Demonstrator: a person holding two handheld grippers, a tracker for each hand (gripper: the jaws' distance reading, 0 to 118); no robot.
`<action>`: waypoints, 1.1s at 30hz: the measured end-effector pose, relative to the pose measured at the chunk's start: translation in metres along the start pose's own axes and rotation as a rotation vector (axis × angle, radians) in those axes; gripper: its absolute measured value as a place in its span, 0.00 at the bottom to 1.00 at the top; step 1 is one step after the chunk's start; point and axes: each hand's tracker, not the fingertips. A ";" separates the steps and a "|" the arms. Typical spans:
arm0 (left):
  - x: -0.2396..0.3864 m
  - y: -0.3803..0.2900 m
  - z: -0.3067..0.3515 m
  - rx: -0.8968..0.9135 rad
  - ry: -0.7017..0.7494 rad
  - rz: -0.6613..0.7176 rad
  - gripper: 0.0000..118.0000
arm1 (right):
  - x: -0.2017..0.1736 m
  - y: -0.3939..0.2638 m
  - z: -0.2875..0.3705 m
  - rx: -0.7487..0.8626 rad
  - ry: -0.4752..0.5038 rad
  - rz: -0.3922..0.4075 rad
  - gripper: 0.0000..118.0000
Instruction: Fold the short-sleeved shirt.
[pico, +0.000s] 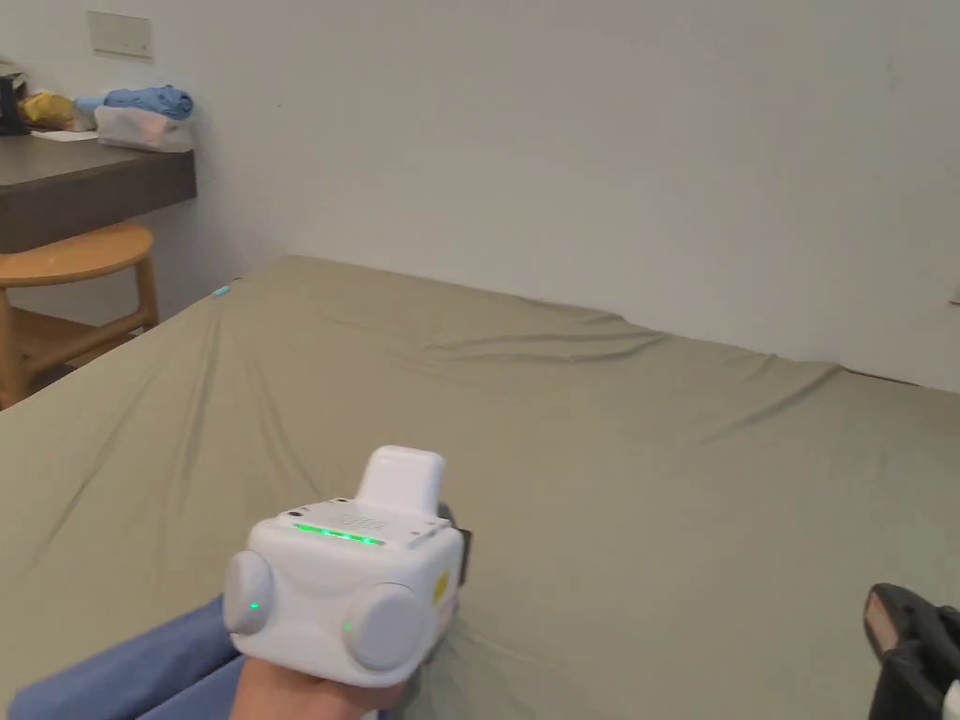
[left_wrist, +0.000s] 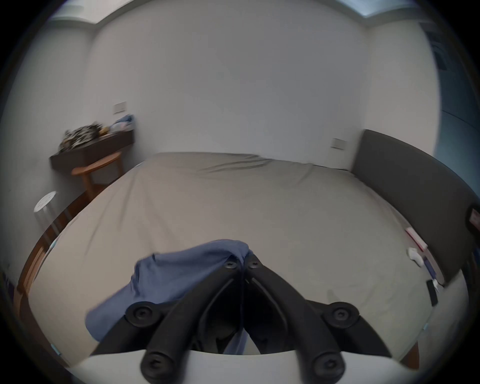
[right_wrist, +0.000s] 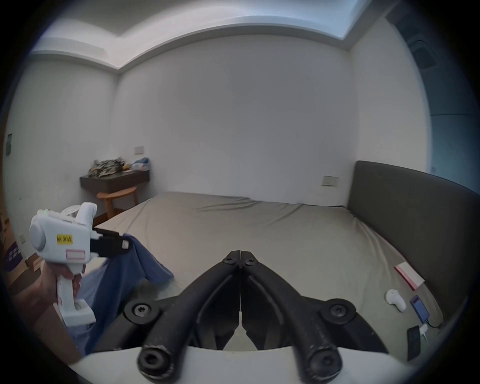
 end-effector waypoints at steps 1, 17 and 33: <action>0.024 0.001 -0.001 0.004 -0.039 -0.023 0.00 | 0.011 0.003 0.008 0.009 -0.020 -0.008 0.00; 0.325 -0.081 0.038 -0.178 -0.623 -0.179 0.00 | 0.119 -0.010 0.110 0.047 -0.294 -0.061 0.00; 0.282 -0.093 0.022 -0.331 -0.517 -0.107 0.66 | 0.123 -0.042 0.097 -0.045 -0.291 -0.144 0.00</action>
